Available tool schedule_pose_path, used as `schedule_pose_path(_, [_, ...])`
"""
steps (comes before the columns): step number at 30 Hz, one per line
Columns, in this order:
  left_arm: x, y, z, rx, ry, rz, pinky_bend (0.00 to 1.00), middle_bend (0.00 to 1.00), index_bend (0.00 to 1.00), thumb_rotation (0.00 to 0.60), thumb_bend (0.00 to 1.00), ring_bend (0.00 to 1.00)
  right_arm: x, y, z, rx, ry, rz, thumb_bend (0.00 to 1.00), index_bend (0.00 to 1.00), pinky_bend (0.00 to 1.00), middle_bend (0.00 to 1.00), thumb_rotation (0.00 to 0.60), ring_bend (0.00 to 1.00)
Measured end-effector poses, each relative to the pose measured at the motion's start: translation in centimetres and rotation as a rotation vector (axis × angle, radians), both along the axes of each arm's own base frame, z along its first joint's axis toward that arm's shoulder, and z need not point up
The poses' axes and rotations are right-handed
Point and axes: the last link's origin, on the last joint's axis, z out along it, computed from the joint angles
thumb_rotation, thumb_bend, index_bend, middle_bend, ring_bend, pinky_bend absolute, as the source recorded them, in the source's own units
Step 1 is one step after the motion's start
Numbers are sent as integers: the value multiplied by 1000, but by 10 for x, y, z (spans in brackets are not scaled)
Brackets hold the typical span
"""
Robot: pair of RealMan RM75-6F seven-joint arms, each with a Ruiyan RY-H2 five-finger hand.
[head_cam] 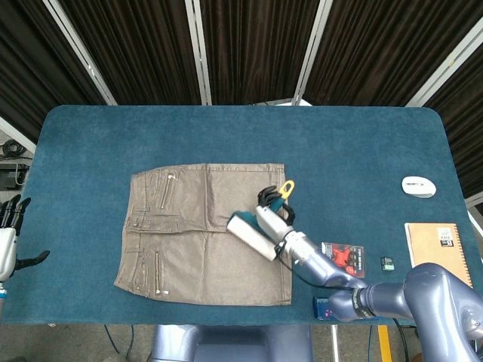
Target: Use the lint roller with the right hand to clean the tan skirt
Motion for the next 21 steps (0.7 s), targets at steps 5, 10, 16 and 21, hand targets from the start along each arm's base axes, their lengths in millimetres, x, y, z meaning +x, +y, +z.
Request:
schedule_pose_path(5, [1, 0, -2, -6, 5, 0, 0, 0, 0, 600, 0, 0, -18, -30, 18, -80, -6, -61, 800, 597, 432, 601, 600, 541])
schedule_pose_path(10, [1, 1, -2, -4, 0, 1, 0, 0, 0, 600, 0, 0, -37, -53, 37, -142, -43, -150, 800, 597, 431, 601, 600, 541])
schedule_pose_path(16, [2, 0, -2, -5, -1, -3, 0, 0, 0, 600, 0, 0, -66, -72, 59, -223, -124, -323, 799, 597, 432, 601, 600, 541])
schedule_pose_path(21, [5, -1, -3, -12, -4, -10, 0, 0, 0, 600, 0, 0, -94, -81, 74, -288, -185, -472, 773, 586, 432, 601, 600, 536])
